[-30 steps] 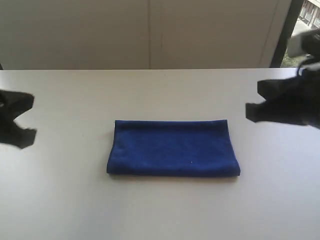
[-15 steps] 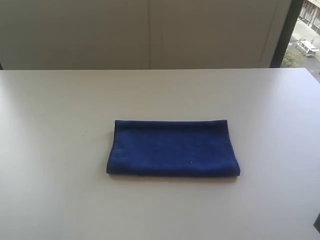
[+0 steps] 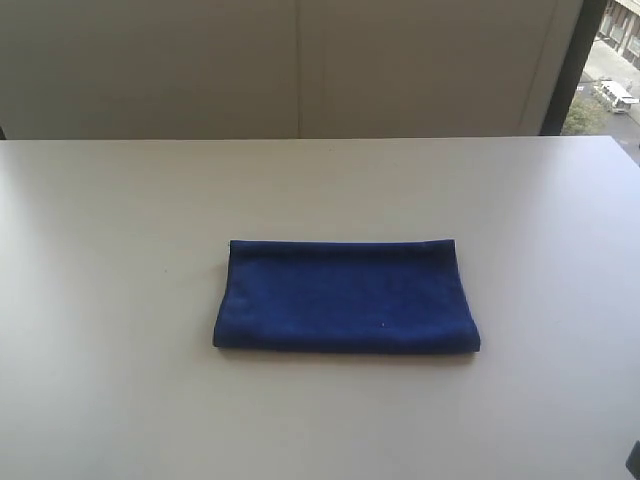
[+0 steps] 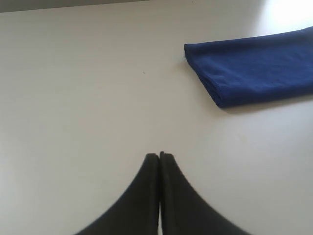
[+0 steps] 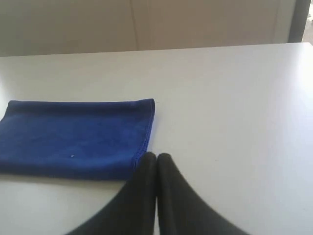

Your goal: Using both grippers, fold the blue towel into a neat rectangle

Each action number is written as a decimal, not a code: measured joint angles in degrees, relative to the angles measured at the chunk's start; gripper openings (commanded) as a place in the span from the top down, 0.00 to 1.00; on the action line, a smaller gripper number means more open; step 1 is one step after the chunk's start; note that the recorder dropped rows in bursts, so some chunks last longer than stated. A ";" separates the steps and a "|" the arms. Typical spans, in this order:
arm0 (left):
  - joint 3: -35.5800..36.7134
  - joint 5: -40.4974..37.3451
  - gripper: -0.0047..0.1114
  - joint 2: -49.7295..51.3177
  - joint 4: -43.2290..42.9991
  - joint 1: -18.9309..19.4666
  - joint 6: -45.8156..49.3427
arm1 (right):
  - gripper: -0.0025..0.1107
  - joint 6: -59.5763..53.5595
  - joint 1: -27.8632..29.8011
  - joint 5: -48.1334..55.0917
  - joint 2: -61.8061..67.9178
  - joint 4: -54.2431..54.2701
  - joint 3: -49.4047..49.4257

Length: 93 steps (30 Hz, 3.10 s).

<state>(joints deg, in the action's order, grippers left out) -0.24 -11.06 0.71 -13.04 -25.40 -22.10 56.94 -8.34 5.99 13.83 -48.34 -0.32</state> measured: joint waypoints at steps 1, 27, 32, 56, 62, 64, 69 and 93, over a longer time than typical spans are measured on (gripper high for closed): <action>0.00 0.00 0.96 0.00 0.00 0.00 0.10 | 0.98 0.00 0.00 0.00 0.00 0.00 0.00; 0.00 4.69 0.96 0.00 3.17 0.00 -10.53 | 0.98 7.11 0.00 0.00 0.00 2.84 0.00; 0.00 5.19 0.96 -0.10 3.17 0.00 -10.62 | 0.98 7.11 0.00 0.00 0.00 2.84 0.00; 0.00 7.65 0.96 -0.44 13.50 19.37 -7.51 | 0.98 7.11 0.00 0.00 0.00 2.84 0.00; 0.00 -1.15 0.96 -0.44 25.92 19.37 25.53 | 0.98 7.11 0.00 0.00 0.00 2.84 0.00; 0.02 -2.03 0.96 -0.44 26.88 19.37 28.53 | 0.98 7.11 0.00 0.00 0.00 2.84 0.00; 0.02 -2.43 0.96 -0.44 23.75 18.51 25.28 | 0.98 7.16 0.00 0.00 0.00 2.84 0.00; 0.02 -2.19 0.96 -0.44 15.41 19.58 18.01 | 0.98 7.16 0.00 0.00 0.00 2.84 0.00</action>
<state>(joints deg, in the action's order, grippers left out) -0.21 -13.25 0.27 2.36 -5.81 -4.08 64.09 -8.34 5.99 13.83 -45.50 -0.32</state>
